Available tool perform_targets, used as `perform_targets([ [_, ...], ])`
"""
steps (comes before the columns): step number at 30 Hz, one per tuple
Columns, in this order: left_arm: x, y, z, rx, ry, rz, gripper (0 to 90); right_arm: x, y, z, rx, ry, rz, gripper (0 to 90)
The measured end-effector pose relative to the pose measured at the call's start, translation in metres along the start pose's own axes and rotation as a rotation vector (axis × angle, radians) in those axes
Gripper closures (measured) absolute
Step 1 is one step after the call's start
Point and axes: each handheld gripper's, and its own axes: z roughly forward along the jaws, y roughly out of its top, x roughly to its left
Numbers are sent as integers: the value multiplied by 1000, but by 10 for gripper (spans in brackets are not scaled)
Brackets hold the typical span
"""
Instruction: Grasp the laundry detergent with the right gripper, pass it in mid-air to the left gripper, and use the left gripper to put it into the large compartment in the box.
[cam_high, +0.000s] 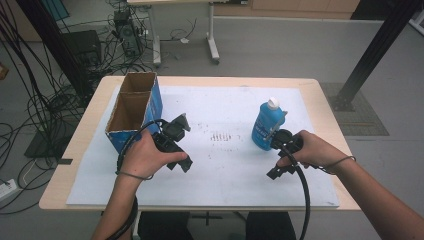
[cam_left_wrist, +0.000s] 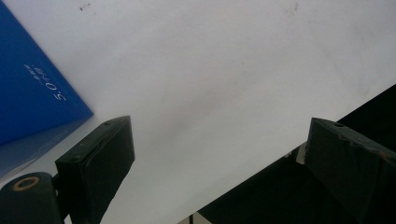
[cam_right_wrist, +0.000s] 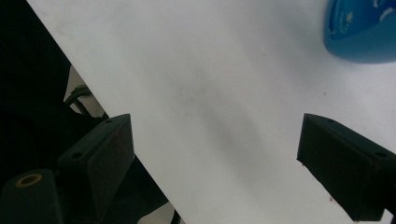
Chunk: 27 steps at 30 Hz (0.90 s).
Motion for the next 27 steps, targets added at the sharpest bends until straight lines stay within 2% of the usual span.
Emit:
perform_targets([
  [18,1,3,1,-1,-3,4,89,-31,-37,5,4,-51,137,105],
  [24,1,3,0,-10,-1,5,89,-37,-49,10,-33,-57,177,105],
  [27,0,4,-1,-12,-1,7,89,-38,-53,14,-71,-61,194,105],
])
